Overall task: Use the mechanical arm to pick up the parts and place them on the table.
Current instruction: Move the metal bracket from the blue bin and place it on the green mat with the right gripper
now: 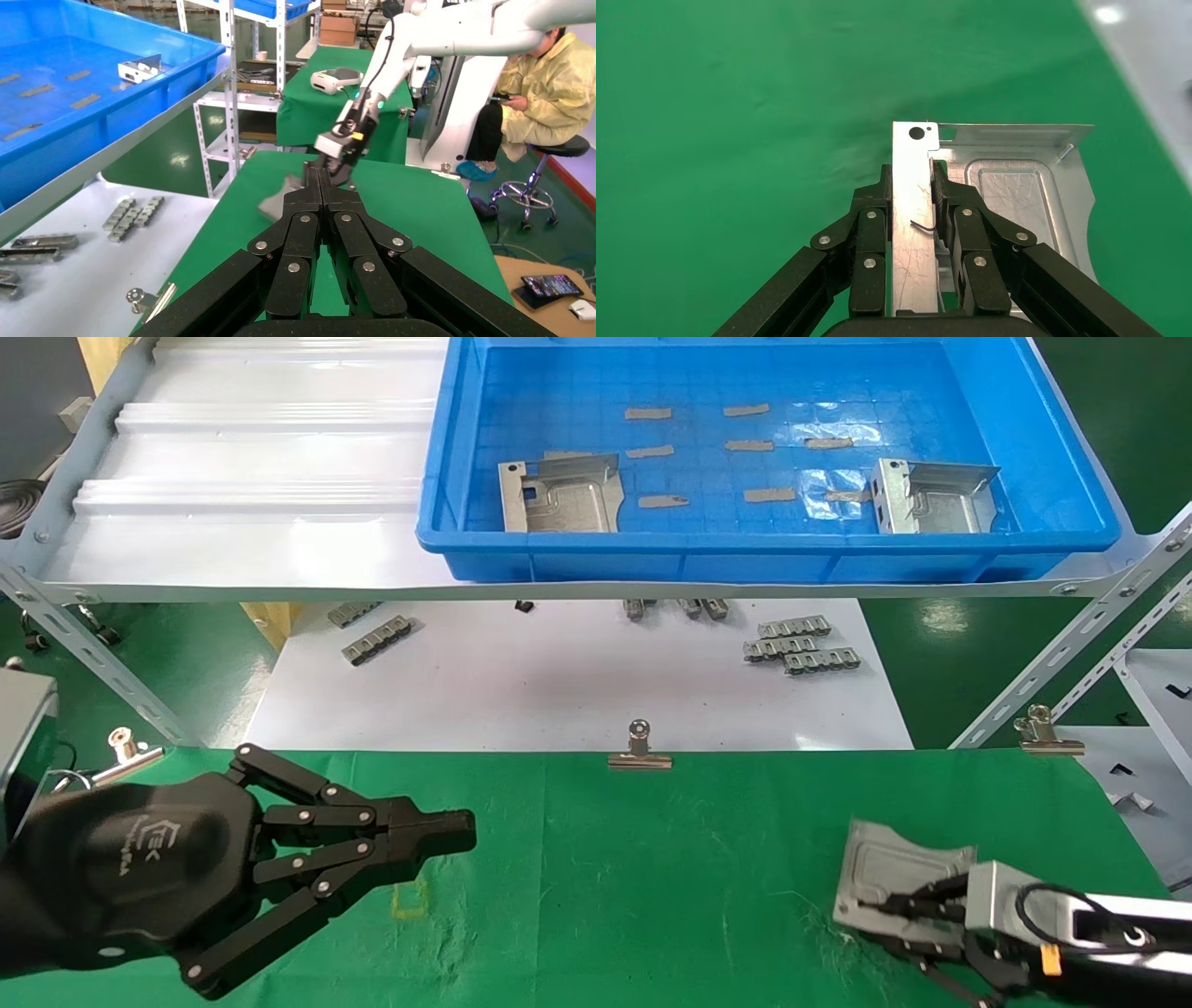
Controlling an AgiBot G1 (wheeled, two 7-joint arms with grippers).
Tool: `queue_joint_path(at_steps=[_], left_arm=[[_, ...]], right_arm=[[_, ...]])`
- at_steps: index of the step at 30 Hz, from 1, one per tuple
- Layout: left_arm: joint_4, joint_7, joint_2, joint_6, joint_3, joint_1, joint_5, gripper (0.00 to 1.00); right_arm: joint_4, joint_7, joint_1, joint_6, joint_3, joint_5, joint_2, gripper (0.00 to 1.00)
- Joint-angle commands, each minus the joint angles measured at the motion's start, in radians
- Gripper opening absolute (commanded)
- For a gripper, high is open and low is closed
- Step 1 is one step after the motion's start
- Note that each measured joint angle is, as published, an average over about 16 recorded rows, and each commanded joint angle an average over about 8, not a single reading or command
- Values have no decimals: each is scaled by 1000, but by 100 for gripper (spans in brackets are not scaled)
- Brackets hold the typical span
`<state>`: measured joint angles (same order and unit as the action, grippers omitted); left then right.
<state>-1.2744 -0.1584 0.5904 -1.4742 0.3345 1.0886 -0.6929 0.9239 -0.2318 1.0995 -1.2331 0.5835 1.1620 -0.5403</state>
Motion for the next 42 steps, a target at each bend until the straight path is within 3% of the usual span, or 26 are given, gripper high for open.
queue_joint_path(at_steps=[1, 17, 24, 32, 42], left_arm=[[0, 0, 0, 0, 0, 0, 0, 0], [0, 0, 0, 0, 0, 0, 0, 0], [0, 0, 0, 0, 1, 0, 0, 0], [0, 0, 0, 0, 1, 0, 0, 0], [0, 0, 0, 0, 1, 0, 1, 0]], right_arm=[[-35, -38, -1, 22, -8, -5, -22, 0], [-245, -129, 7, -6, -27, -50, -81, 0], [-311, -82, -22, 7, -58, -120, -101, 0], [-217, 5, -117, 62, -88, -190, -78, 0], [-5, 29, -235, 184, -109, -205, -23, 0]])
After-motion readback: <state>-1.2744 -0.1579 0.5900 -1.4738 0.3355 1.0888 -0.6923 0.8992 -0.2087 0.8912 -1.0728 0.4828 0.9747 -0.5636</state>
